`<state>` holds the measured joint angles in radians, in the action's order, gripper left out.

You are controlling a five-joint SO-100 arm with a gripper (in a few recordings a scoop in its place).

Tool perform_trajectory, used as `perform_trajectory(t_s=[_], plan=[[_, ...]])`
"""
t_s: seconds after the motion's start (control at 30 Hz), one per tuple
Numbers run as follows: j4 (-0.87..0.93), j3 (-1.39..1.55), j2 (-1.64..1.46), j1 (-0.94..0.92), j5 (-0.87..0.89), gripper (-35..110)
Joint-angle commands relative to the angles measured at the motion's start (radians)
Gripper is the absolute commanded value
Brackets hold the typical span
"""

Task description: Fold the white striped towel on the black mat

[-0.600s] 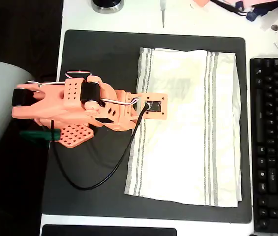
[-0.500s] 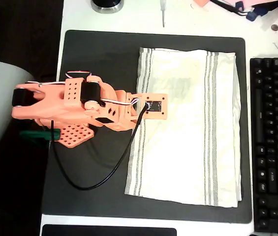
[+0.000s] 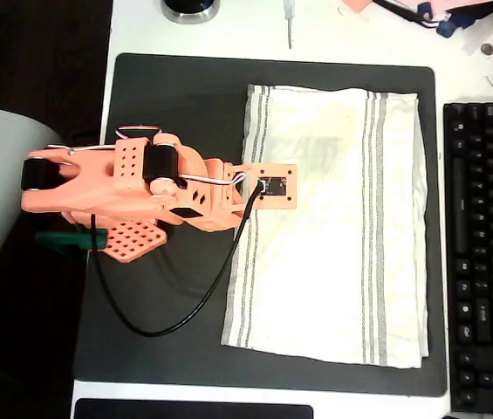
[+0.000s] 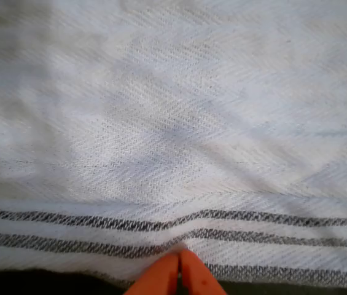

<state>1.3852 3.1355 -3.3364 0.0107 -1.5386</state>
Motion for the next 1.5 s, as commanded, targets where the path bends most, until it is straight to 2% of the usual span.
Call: perform_trajectory(t_s=[0.0, 1.47], plan=[[0.005, 0.021, -0.025, 0.02, -0.008, 0], [0.005, 0.021, -0.025, 0.009, -0.011, 0]])
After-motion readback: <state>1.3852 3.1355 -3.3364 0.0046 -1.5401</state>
